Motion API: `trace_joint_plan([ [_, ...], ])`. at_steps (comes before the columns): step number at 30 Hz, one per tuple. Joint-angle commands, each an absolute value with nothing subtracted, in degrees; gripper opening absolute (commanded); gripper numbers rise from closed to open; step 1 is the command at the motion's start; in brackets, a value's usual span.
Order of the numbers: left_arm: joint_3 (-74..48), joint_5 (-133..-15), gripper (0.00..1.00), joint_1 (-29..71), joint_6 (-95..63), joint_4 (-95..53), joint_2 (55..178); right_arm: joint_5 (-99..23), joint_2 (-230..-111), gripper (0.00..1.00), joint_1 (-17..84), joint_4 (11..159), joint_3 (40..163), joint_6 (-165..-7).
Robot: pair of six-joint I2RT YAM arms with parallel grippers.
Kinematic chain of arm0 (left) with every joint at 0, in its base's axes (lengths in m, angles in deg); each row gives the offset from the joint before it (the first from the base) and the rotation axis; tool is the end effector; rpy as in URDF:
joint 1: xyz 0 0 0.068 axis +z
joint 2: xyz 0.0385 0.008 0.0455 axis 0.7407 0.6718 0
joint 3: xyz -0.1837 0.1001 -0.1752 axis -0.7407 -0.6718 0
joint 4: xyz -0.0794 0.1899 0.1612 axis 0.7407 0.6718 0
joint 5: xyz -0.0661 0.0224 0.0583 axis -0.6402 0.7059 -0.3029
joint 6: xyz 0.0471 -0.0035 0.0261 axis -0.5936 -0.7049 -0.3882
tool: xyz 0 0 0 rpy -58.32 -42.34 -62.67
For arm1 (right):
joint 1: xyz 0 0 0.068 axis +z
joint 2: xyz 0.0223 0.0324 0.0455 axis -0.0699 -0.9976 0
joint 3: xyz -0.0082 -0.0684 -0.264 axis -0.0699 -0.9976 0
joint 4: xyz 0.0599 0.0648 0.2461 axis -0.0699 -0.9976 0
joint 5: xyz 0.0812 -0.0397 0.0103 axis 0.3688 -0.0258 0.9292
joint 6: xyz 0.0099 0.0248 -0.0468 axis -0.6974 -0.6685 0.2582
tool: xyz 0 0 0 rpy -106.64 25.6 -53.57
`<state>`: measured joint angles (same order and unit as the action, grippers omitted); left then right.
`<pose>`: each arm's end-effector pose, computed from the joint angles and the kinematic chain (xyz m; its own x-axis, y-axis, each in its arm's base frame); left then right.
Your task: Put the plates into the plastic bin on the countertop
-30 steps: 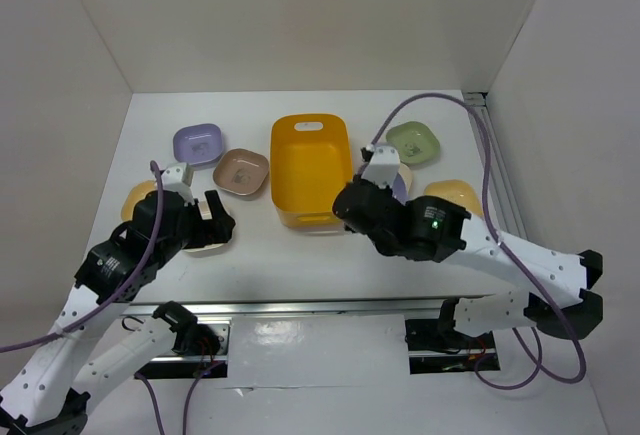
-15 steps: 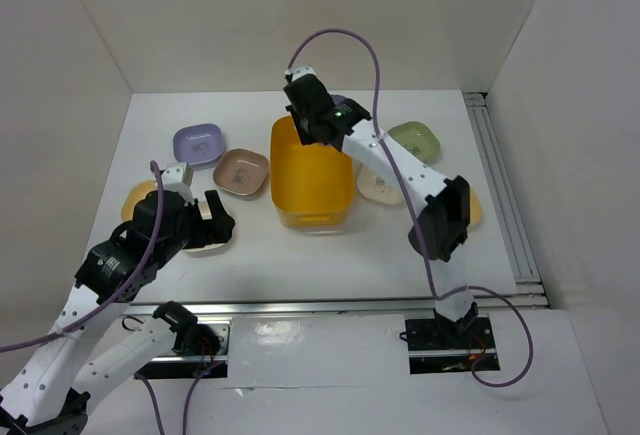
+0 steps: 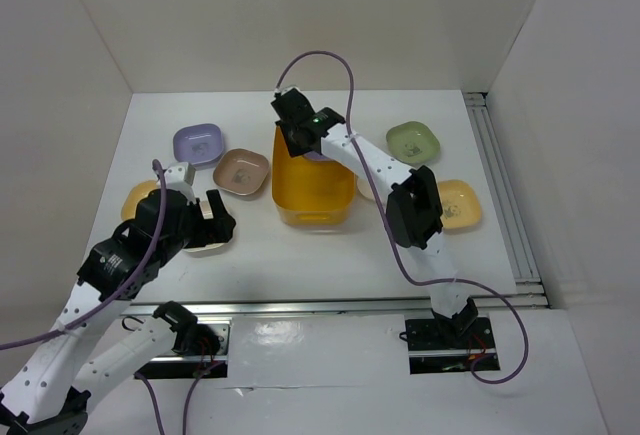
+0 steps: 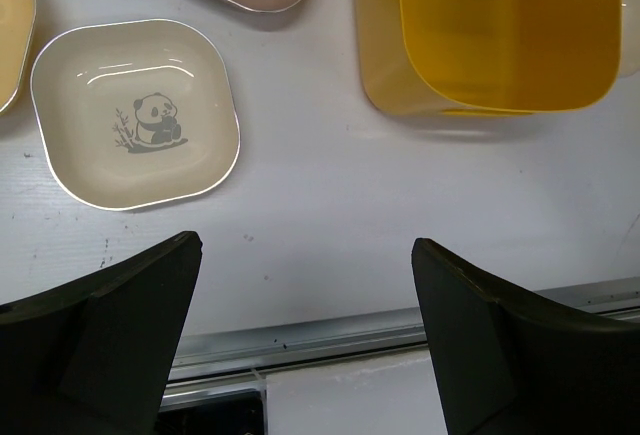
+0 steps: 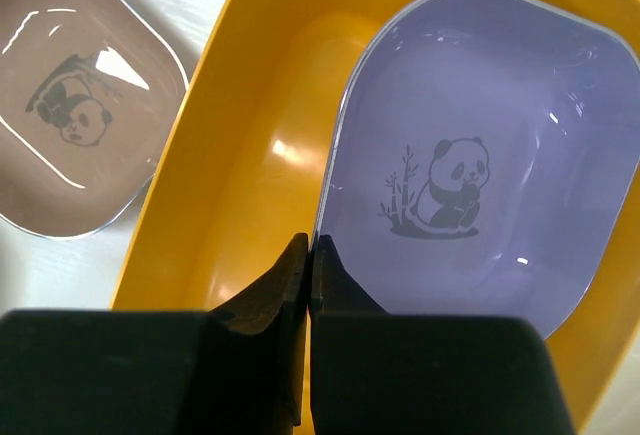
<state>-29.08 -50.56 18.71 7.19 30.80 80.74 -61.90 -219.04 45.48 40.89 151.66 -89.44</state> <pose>0.1125 -0.0518 0.3491 -0.5469 -0.3279 -0.7703 -0.0482 0.9309 -0.3621 0.3884 0.3299 0.2795 -0.6369 -0.3379 -0.6929 -0.3908 0.9163 -0.0877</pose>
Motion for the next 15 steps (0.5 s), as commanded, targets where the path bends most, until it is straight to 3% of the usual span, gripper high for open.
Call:
trace_joint_plan([
  [1,-29.14,-49.96,1.00,18.44,7.74,29.63,80.59,-61.35,-217.75,0.00,45.67,45.13,150.56,-91.99],
  [10,-29.14,-49.96,1.00,18.44,7.74,29.63,80.06,-63.80,-219.60,0.09,46.81,43.98,152.31,-93.04],
  [12,-29.14,-49.96,1.00,18.44,7.74,29.63,80.06,-63.80,-219.60,0.19,46.81,43.98,152.31,-93.66],
  [13,-29.14,-49.96,1.00,18.44,7.74,29.63,80.06,-64.50,-219.08,0.30,47.33,43.98,152.31,-93.66],
  [14,-29.14,-49.96,1.00,18.44,7.74,29.63,80.06,-64.50,-219.07,0.30,47.34,43.98,152.31,-93.66],
  [15,-29.14,-49.96,1.00,18.44,7.74,29.63,80.06,-65.03,-218.55,0.40,47.95,43.98,152.31,-93.66],
])
